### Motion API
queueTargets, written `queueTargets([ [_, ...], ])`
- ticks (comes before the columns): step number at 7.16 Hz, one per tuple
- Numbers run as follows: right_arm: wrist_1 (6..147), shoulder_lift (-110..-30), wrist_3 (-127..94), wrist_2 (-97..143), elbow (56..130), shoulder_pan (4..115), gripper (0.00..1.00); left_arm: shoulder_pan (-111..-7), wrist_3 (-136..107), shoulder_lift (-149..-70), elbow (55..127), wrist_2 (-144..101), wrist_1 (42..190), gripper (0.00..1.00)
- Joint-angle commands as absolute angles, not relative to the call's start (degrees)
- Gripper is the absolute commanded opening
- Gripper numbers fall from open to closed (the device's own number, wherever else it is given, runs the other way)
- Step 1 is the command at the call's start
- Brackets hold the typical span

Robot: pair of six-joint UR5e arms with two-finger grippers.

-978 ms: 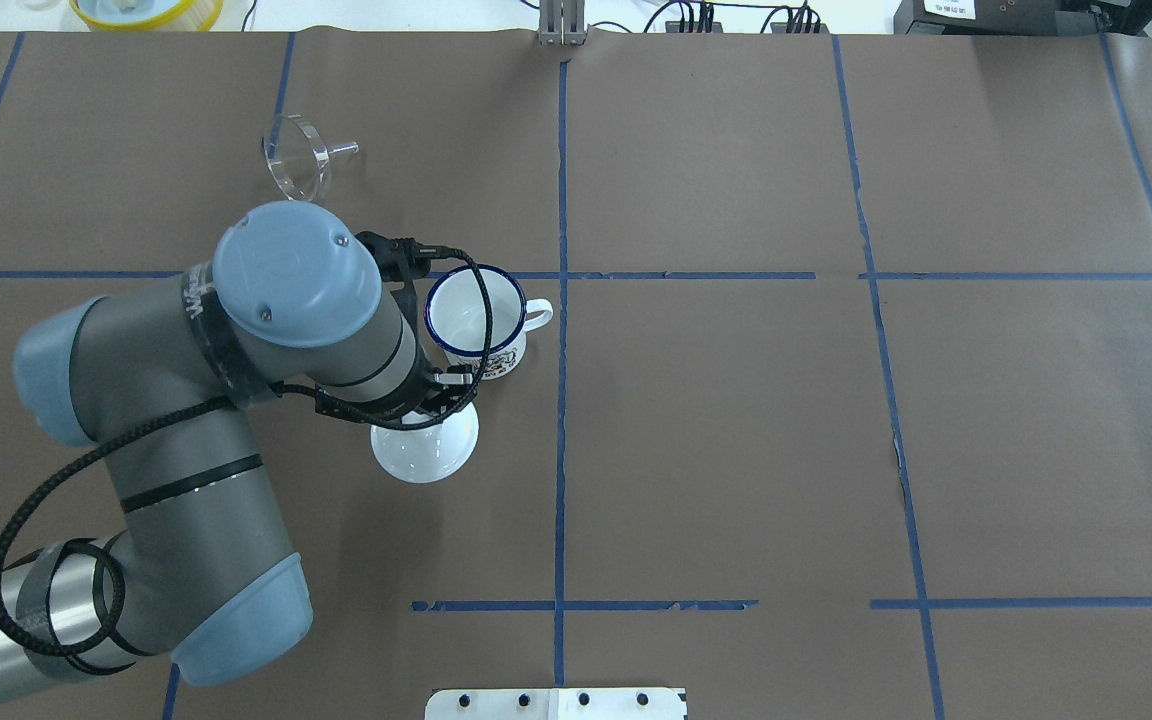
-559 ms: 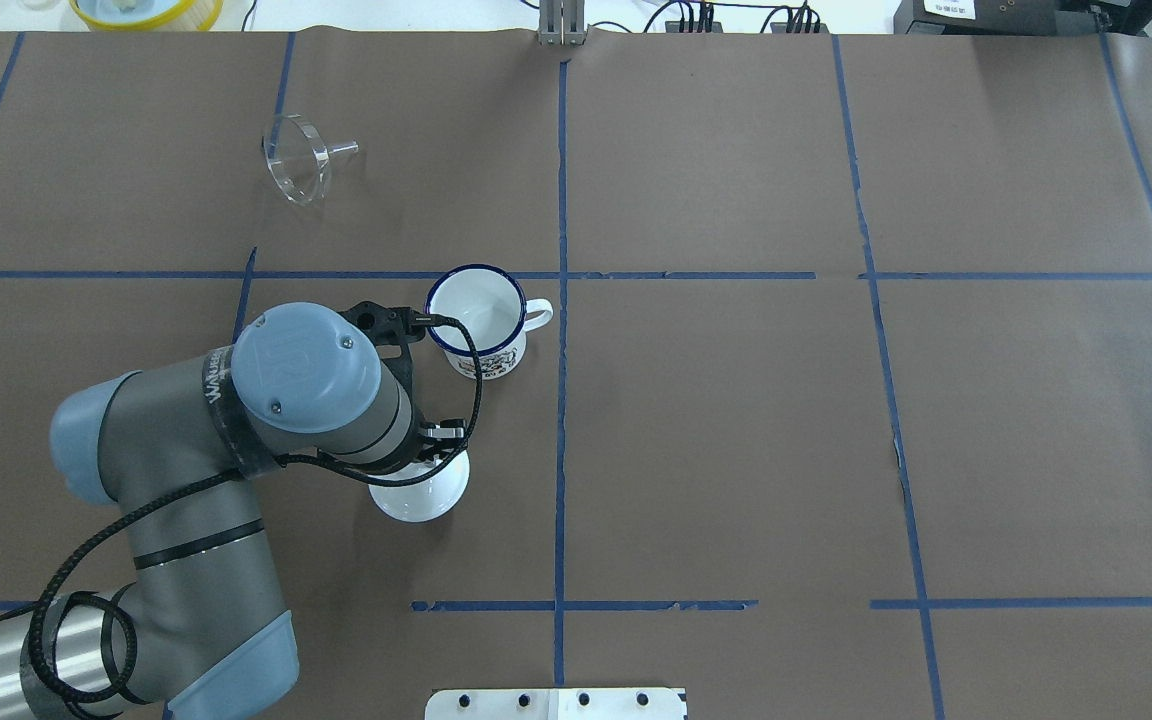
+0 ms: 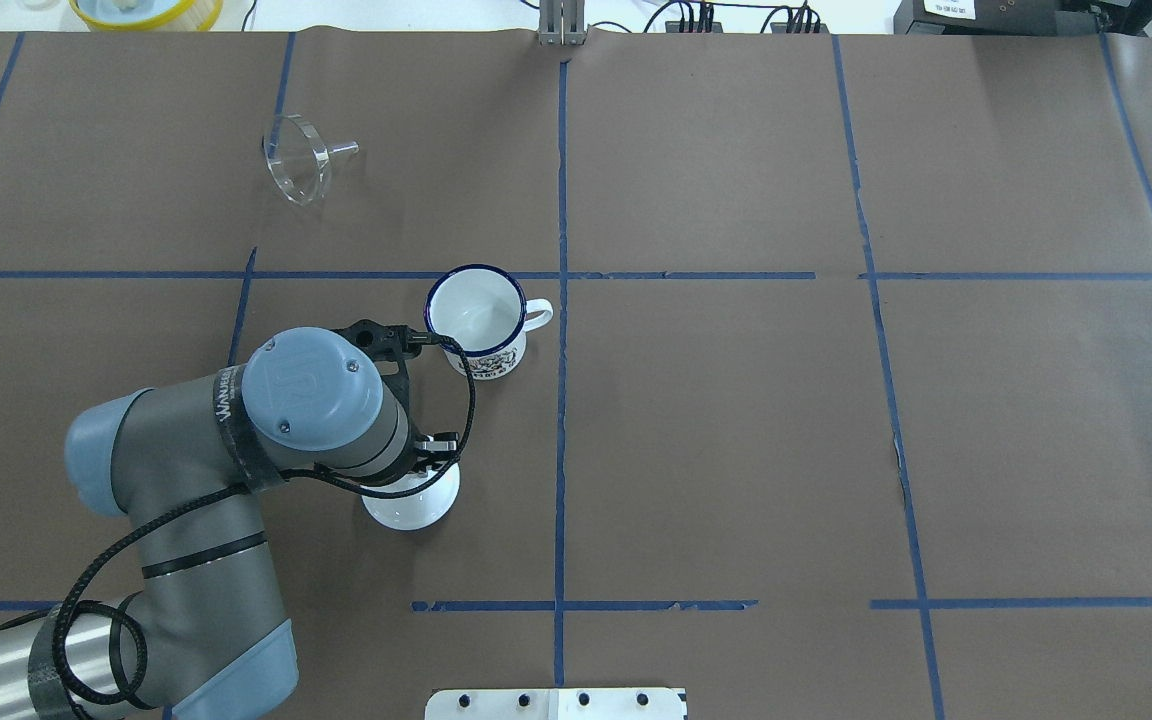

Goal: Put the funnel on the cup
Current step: 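Lift the lid off the mug and set it down nearer the robot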

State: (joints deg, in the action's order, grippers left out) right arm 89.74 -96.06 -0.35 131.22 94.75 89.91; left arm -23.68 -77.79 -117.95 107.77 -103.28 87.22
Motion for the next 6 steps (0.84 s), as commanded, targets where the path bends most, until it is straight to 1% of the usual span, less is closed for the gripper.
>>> queueTargets([
  [1, 89.74, -96.06, -0.35, 131.22, 94.75, 89.91, 1.00, -23.56, -77.78, -117.69, 107.49, -103.27, 88.07, 0.00],
  [2, 89.74, -96.06, -0.35, 131.22, 94.75, 89.91, 1.00, -23.55, -77.70, -117.69, 107.40, -103.27, 88.07, 0.05],
  [3, 89.74, -96.06, -0.35, 131.22, 94.75, 89.91, 1.00, -23.55, -77.70, -117.77, 107.14, -103.27, 88.15, 0.30],
  [5, 89.74, -96.06, -0.35, 131.22, 94.75, 89.91, 1.00, -23.55, -77.70, -117.69, 107.49, -103.27, 88.15, 0.99],
  [6, 89.74, -96.06, -0.35, 131.22, 94.75, 89.91, 1.00, -23.99, -77.35, -118.03, 108.71, -103.18, 88.07, 1.00],
])
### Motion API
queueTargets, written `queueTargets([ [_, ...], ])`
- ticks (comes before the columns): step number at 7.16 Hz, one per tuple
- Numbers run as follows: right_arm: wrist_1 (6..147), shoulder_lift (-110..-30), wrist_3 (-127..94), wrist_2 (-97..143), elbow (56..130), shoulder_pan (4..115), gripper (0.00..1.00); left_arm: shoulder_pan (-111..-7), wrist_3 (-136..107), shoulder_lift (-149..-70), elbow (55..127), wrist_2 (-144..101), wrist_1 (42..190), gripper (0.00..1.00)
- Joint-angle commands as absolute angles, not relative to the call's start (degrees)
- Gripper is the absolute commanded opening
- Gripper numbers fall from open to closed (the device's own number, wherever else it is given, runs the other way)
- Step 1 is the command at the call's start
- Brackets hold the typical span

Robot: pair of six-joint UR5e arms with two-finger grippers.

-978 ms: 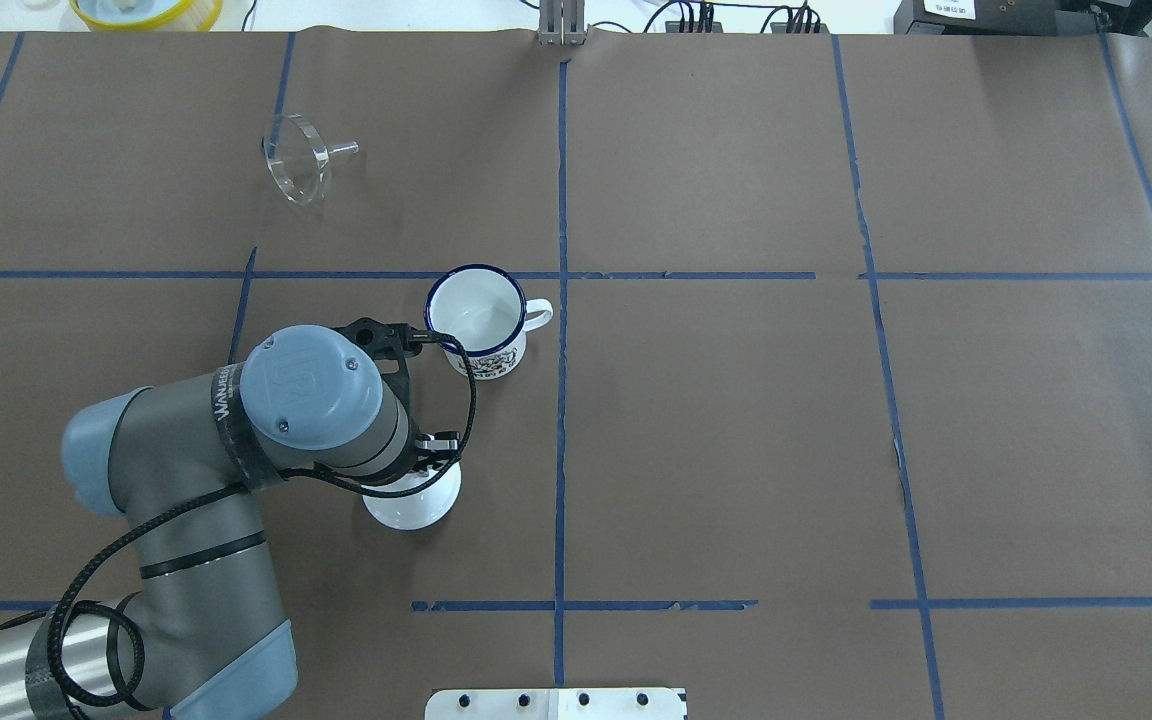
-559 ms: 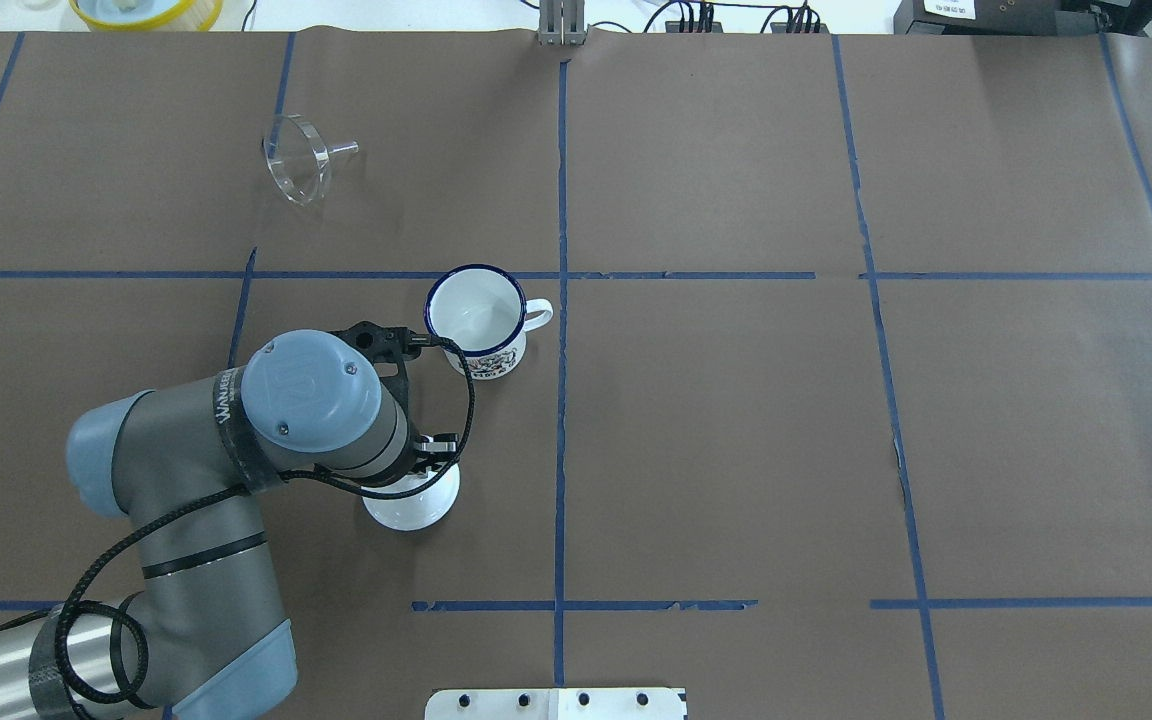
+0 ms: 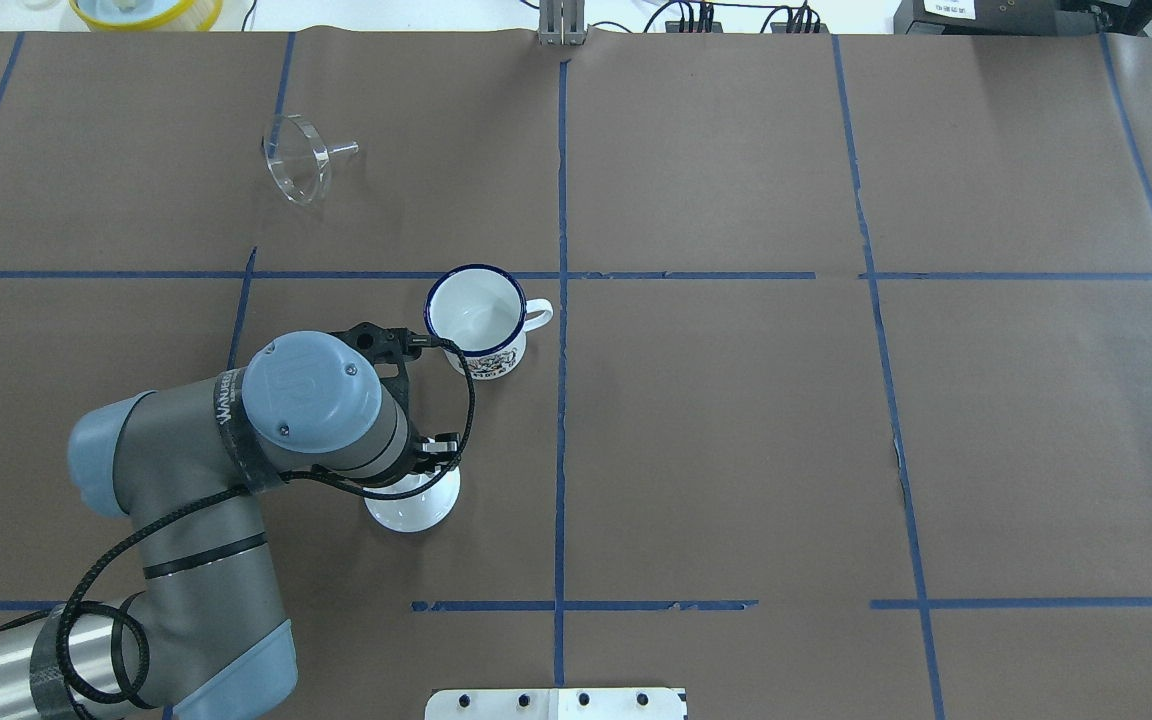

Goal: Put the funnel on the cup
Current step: 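Move the left gripper to the clear glass funnel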

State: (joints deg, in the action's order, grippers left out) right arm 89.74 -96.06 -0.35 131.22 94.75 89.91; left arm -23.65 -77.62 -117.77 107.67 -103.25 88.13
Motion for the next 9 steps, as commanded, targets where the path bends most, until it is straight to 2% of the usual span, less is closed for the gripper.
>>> queueTargets([
  [1, 89.74, -96.06, -0.35, 131.22, 94.75, 89.91, 1.00, -25.56, -77.00, -117.86, 112.03, -103.27, 87.81, 1.00],
  [3, 89.74, -96.06, -0.35, 131.22, 94.75, 89.91, 1.00, -36.77, -76.99, -117.60, 116.35, -103.53, 87.98, 1.00],
  [5, 89.74, -96.06, -0.35, 131.22, 94.75, 89.91, 1.00, -45.40, -81.18, -116.38, 115.67, -103.27, 95.57, 1.00],
  [7, 89.74, -96.06, -0.35, 131.22, 94.75, 89.91, 1.00, -51.22, -91.27, -114.27, 106.49, -103.27, 115.65, 1.00],
  [9, 89.74, -96.06, -0.35, 131.22, 94.75, 89.91, 1.00, -53.51, -98.31, -114.17, 91.73, -103.27, 135.01, 1.00],
])
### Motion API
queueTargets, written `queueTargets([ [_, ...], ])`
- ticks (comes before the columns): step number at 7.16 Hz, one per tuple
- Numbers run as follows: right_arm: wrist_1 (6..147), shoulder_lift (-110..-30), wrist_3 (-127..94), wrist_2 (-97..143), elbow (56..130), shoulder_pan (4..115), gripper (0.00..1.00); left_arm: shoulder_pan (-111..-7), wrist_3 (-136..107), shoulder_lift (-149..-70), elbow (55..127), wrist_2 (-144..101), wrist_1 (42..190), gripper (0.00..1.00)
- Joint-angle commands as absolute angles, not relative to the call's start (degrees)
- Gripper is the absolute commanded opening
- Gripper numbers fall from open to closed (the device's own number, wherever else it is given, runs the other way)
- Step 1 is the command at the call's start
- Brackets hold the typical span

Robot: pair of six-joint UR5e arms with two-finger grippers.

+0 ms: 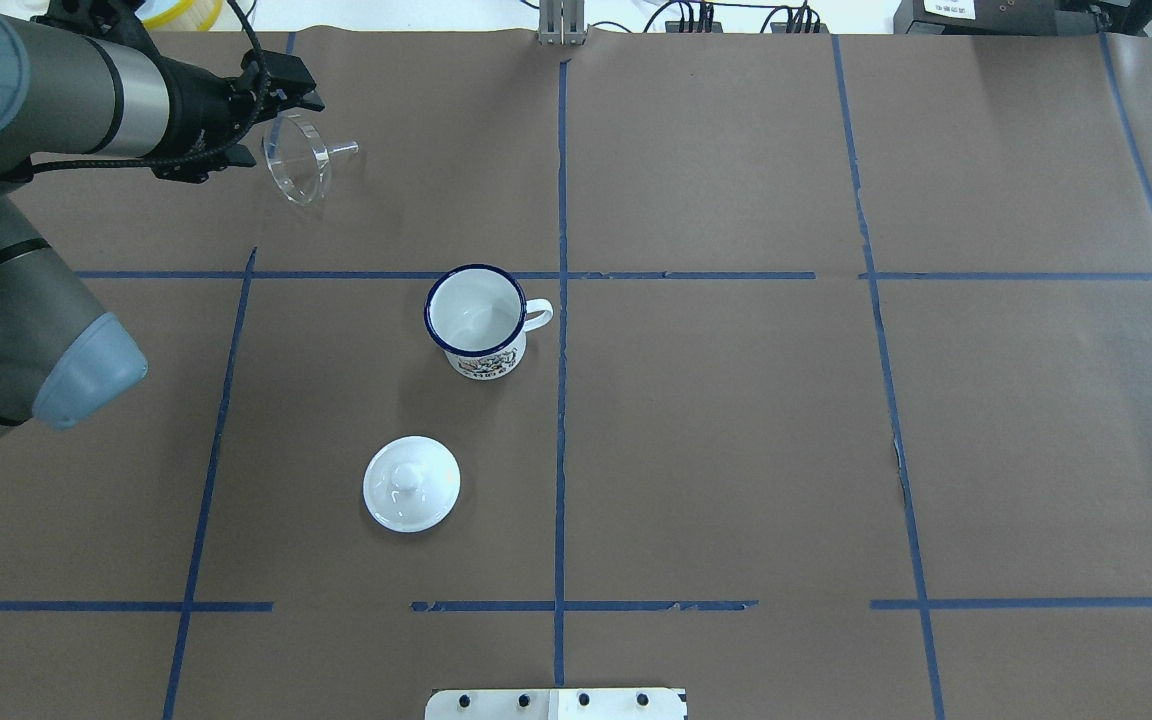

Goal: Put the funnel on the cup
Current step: 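Move the left gripper to the clear glass funnel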

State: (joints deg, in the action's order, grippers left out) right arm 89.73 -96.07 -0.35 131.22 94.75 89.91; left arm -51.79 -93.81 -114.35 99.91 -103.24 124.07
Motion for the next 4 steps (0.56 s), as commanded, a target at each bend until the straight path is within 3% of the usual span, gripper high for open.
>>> queueTargets([
  [1, 89.74, -96.06, -0.35, 131.22, 94.75, 89.91, 1.00, -54.31, -100.09, -114.52, 86.10, -103.27, 139.70, 0.99],
  [4, 89.74, -96.06, -0.35, 131.22, 94.75, 89.91, 1.00, -54.49, -102.30, -119.07, 71.68, -103.27, 147.55, 0.93],
])
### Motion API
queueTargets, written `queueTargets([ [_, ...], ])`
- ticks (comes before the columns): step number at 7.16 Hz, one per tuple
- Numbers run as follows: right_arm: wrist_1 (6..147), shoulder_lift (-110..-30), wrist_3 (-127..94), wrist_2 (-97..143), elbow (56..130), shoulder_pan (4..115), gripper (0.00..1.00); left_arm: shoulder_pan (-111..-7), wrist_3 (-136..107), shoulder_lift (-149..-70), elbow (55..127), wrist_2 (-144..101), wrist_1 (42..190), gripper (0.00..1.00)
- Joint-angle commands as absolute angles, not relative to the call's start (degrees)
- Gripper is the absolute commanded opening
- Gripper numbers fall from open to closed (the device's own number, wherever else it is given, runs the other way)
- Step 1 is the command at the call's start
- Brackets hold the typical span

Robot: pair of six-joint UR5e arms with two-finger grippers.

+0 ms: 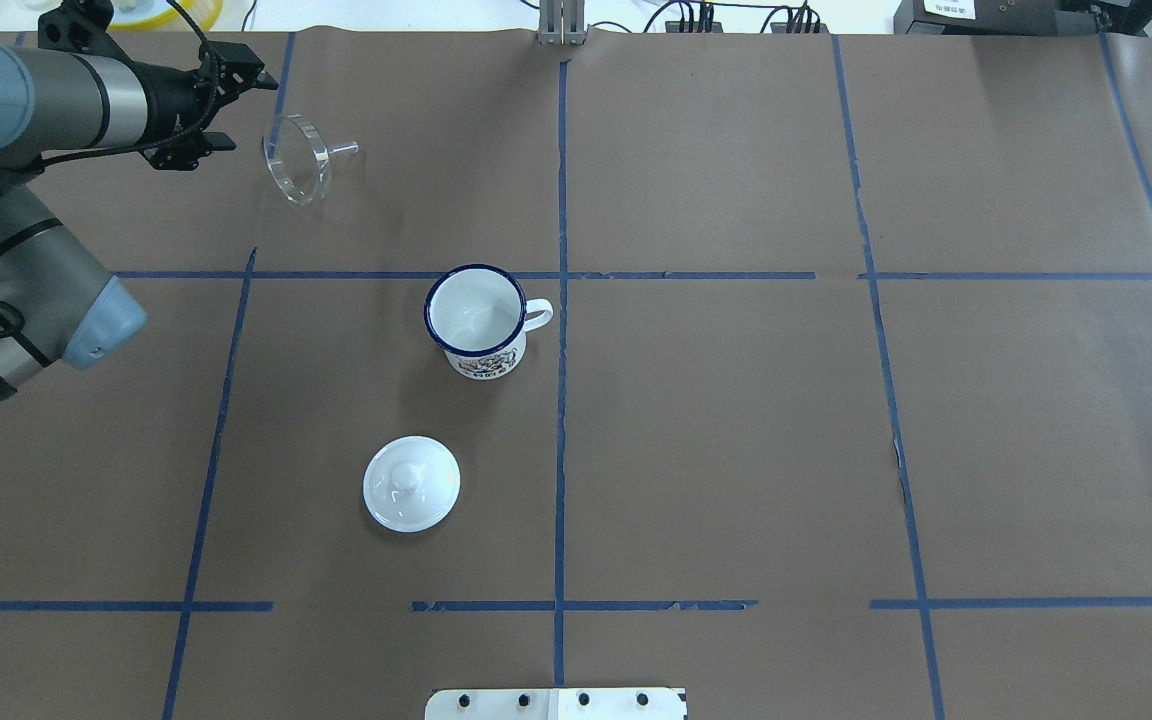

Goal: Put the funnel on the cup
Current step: 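Grasp the glass funnel's stem with the left gripper and lift it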

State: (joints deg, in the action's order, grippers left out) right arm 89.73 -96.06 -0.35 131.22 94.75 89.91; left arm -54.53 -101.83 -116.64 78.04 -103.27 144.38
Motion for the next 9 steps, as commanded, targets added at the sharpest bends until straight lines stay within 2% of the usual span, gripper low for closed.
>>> queueTargets([
  [1, 89.74, -96.06, -0.35, 131.22, 94.75, 89.91, 1.00, -54.41, -102.30, -119.96, 69.28, -103.27, 148.61, 0.89],
  [2, 89.74, -96.06, -0.35, 131.22, 94.75, 89.91, 1.00, -54.32, -102.83, -123.19, 65.95, -103.27, 148.88, 0.85],
  [4, 89.74, -96.06, -0.35, 131.22, 94.75, 89.91, 1.00, -54.32, -105.02, -125.59, 63.12, -103.27, 150.20, 0.62],
  [5, 89.74, -96.06, -0.35, 131.22, 94.75, 89.91, 1.00, -54.32, -105.03, -125.94, 61.10, -103.18, 151.60, 0.59],
  [7, 89.74, -96.06, -0.35, 131.22, 94.75, 89.91, 1.00, -54.14, -104.94, -125.95, 60.47, -103.27, 151.96, 0.59],
  [8, 89.74, -96.06, -0.35, 131.22, 94.75, 89.91, 1.00, -54.14, -104.94, -125.95, 60.47, -103.27, 152.05, 0.54],
  [9, 89.74, -96.06, -0.35, 131.22, 94.75, 89.91, 1.00, -54.14, -105.03, -125.95, 60.47, -103.27, 152.05, 0.35],
])
